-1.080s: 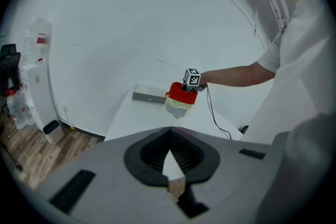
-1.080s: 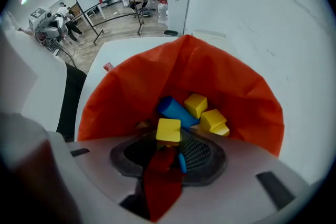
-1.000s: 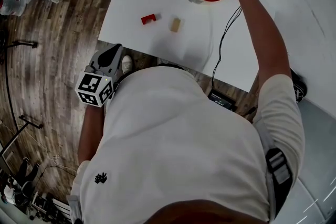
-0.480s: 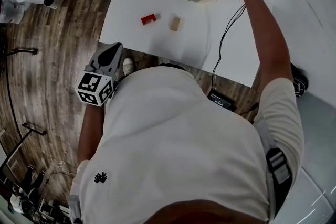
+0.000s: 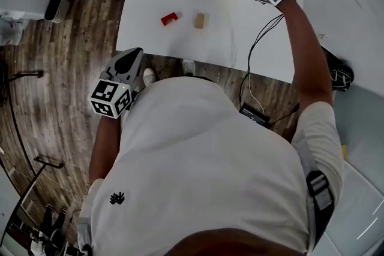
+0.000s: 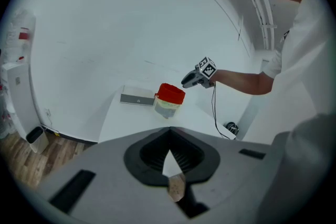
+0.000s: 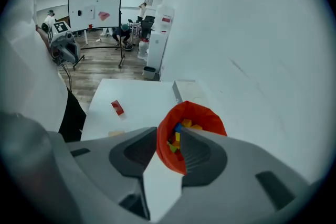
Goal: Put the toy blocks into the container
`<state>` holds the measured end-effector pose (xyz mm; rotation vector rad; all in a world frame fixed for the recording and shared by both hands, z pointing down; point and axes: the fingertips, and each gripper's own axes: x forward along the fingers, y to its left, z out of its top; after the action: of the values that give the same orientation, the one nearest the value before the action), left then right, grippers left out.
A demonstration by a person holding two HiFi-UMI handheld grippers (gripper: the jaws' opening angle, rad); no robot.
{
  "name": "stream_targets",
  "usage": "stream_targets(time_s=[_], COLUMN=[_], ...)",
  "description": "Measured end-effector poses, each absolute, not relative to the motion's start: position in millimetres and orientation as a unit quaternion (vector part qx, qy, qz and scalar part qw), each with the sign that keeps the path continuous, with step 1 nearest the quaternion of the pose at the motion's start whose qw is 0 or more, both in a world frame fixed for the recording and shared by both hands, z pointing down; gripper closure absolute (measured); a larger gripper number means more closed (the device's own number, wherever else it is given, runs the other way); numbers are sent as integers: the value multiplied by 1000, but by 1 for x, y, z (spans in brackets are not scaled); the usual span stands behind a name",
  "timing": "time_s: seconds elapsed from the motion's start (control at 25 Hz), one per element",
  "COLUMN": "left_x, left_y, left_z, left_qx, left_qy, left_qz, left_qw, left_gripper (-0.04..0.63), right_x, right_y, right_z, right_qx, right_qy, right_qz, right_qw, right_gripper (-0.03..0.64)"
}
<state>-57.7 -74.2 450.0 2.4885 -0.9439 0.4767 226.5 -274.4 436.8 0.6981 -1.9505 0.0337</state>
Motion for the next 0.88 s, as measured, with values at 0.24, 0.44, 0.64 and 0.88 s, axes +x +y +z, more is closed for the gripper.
stream_targets(time_s=[0.24,0.44,0.64,0.88], left_x=[-64,-76,-93,-106], left_y=[-75,-71,-65,-59], left_z=[448,443,444,452], left_qx=[913,923,927,927], left_qy=[-306,-277,-260,-249], left_qz=[171,173,179,187], left_qw=[212,204,202,206], left_gripper=[589,589,589,589], right_x=[200,171,144,132], right_y=[-207,-150,-107,-90], right_z=[435,465,498,526], right_qx=[318,317,293,260], right_qy=[-819,-825,-826,-818], right_qz=[31,73,85,57], right_qw=[477,463,475,510], right_gripper=[477,455,445,431])
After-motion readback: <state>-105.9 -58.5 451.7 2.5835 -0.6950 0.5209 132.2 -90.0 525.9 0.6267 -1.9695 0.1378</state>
